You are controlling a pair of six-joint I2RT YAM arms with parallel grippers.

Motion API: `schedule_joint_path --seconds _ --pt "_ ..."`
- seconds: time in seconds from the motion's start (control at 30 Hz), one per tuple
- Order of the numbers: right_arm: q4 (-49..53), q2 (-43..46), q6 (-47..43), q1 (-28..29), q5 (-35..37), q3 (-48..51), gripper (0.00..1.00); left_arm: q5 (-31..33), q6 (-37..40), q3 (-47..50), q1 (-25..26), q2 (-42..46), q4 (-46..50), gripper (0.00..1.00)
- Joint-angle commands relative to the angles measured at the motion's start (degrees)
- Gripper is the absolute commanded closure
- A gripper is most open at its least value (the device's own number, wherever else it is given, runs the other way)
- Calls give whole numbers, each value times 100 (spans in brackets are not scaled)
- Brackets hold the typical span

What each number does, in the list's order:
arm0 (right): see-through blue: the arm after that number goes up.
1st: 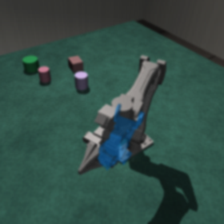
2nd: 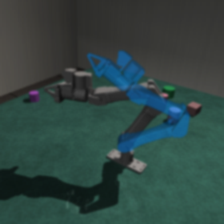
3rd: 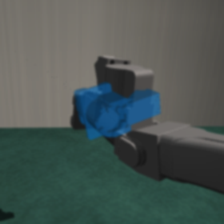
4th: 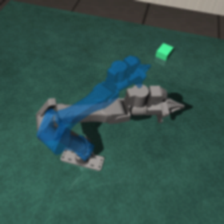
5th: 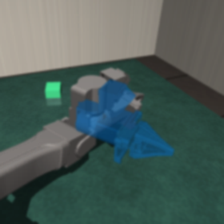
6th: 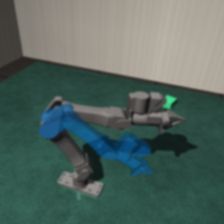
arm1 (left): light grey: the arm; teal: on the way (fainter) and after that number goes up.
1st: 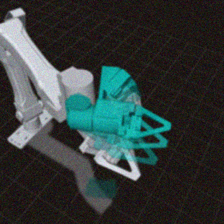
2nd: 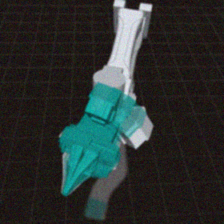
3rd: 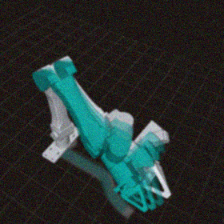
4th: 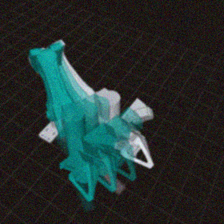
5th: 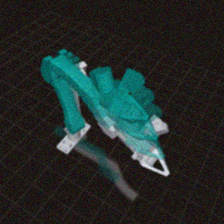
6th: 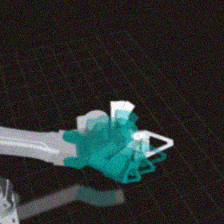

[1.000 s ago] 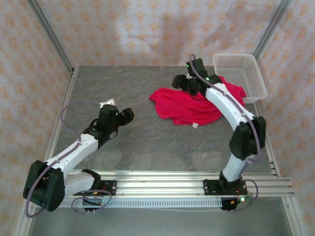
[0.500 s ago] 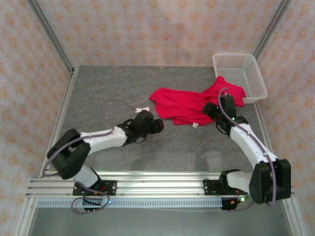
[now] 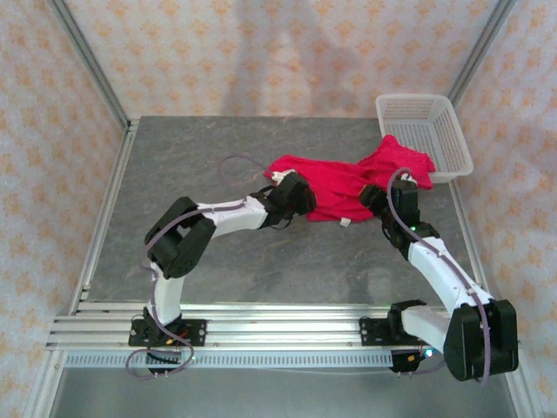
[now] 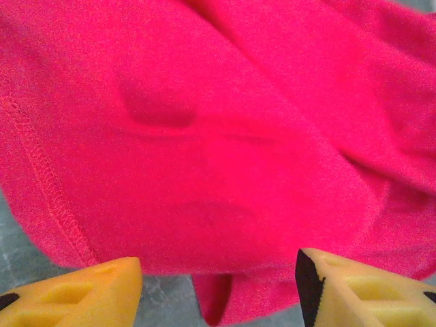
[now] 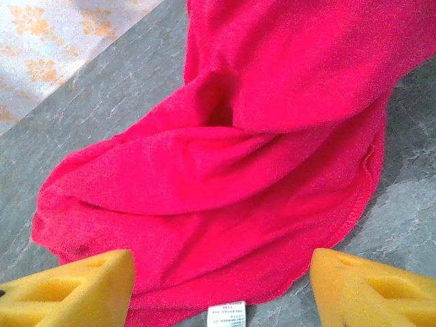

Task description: Fold the inside-out t-shirt

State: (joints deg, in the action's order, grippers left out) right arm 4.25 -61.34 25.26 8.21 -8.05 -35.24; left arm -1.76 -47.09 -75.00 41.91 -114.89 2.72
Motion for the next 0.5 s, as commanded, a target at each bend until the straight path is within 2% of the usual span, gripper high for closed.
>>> schedule_joint_path --seconds 0.0,0.03,0.1,0.13,0.2,0.37,0.47 --pt "155 65 62 -36 471 -114 30 355 -23 -395 10 -265 624 37" --pt "210 94 75 -51 567 -123 28 369 -11 -486 10 -353 688 37" --pt "344 144 80 -88 761 -147 27 403 30 -651 10 -503 789 49" --pt "442 166 85 -121 880 -183 25 410 73 -726 1 -550 854 62" --pt "633 200 86 -208 1080 -256 24 582 121 -832 1 -532 1107 100" --pt "979 268 -42 -364 1248 -488 22 1388 105 -521 -117 394 1996 100" --pt "1008 324 -109 -364 985 -520 22 1670 16 25 -351 1270 2373 100"
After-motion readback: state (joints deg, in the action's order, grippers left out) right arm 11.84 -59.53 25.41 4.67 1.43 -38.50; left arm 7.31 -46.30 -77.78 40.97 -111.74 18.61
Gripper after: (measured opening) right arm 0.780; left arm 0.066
